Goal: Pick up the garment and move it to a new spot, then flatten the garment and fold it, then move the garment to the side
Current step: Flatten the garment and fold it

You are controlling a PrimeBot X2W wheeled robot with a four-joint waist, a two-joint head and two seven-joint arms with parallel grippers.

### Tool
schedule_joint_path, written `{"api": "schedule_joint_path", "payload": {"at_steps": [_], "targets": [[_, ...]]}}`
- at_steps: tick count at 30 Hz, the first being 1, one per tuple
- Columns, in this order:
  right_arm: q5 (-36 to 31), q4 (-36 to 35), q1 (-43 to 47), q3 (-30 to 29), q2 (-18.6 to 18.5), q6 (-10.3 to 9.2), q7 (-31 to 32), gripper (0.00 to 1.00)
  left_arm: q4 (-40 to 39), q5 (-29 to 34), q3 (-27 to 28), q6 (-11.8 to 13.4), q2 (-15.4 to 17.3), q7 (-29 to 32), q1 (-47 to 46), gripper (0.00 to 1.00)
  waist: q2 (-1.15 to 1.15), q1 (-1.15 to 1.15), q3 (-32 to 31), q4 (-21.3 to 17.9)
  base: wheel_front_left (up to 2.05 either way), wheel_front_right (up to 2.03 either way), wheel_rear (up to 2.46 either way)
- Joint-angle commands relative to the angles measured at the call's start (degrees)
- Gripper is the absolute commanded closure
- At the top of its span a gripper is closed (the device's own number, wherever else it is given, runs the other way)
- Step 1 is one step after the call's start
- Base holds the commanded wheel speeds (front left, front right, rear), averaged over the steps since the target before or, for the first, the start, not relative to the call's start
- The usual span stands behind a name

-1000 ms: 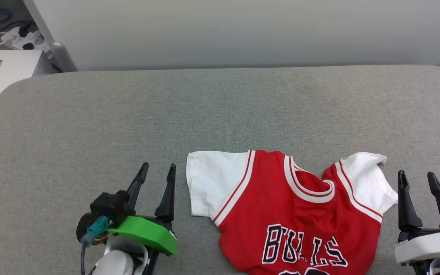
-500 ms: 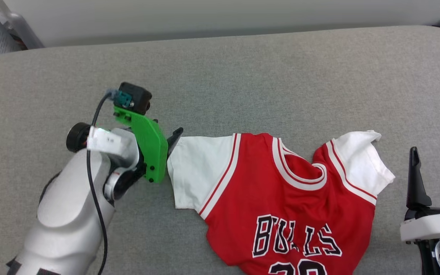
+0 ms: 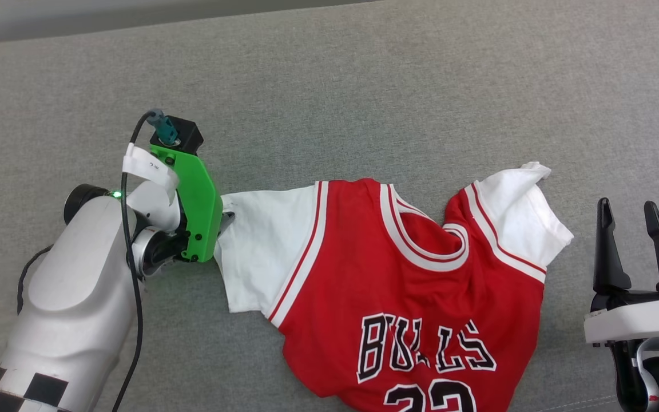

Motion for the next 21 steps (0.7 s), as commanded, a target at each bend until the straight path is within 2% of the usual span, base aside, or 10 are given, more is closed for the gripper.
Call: {"api": "schedule_joint_path", "payload": {"at_steps": [1, 8, 9, 10, 11, 14, 17, 21], "targets": [[-0.5, 0.2, -0.7, 0.0, 0.4, -0.04, -0.5, 0.0, 0.6, 0.1, 0.0, 0.2, 0.1, -0.8, -0.7, 0.0, 0.0, 0.0, 1.1, -1.1, 0.0, 0.0, 0.0], [-0.9, 0.4, -0.7, -0.3, 0.2, -0.04, -0.2, 0.0, 5.0, 0.9, -0.8, 0.3, -0.9, -5.0, 0.3, 0.0, 0.0, 0.0, 1.4, -0.6, 0.0, 0.0, 0.0], [-1.0, 0.3, -0.7, -0.4, 0.1, -0.04, -0.1, 0.0, 5.6, 0.6, -1.1, 0.3, -1.2, -4.8, 0.5, 0.17, 0.0, 0.0, 1.3, -0.4, 0.0, 0.0, 0.0], [-1.1, 0.2, -0.7, -0.4, 0.0, -0.04, 0.0, 0.0, 6.2, 0.4, -1.4, 0.1, -1.4, -4.8, 0.6, 0.63, 0.0, 0.0, 1.3, -0.2, 0.0, 0.0, 0.0], [-1.1, 0.2, -0.8, -0.4, -0.1, -0.04, 0.2, 0.0, 6.5, 0.4, -1.7, 0.0, -1.6, -5.0, 0.7, 1.0, 0.0, 0.0, 1.2, 0.0, 0.0, 0.0, 0.0], [-1.3, 0.1, -0.9, -0.5, -0.4, -0.04, 0.7, 0.0, 7.4, -0.2, -1.4, -0.2, -1.9, -7.7, 0.9, 1.0, 0.0, 0.0, 0.5, 0.6, 0.0, 0.0, 0.0], [-1.3, 0.2, -0.6, -0.5, -0.9, -0.04, 1.4, 0.0, 7.6, 2.3, -1.0, 1.3, -0.8, -13.8, 1.0, 1.0, 0.0, 0.0, -0.6, 1.3, 0.0, 0.0, 0.0], [-1.2, 0.2, 0.5, -1.1, -1.9, -0.04, 3.3, 0.0, 6.4, 1.5, 1.5, 3.1, -0.6, -19.3, 2.5, 1.0, 0.0, 0.0, -2.3, 2.9, 0.0, 0.0, 0.0]]}}
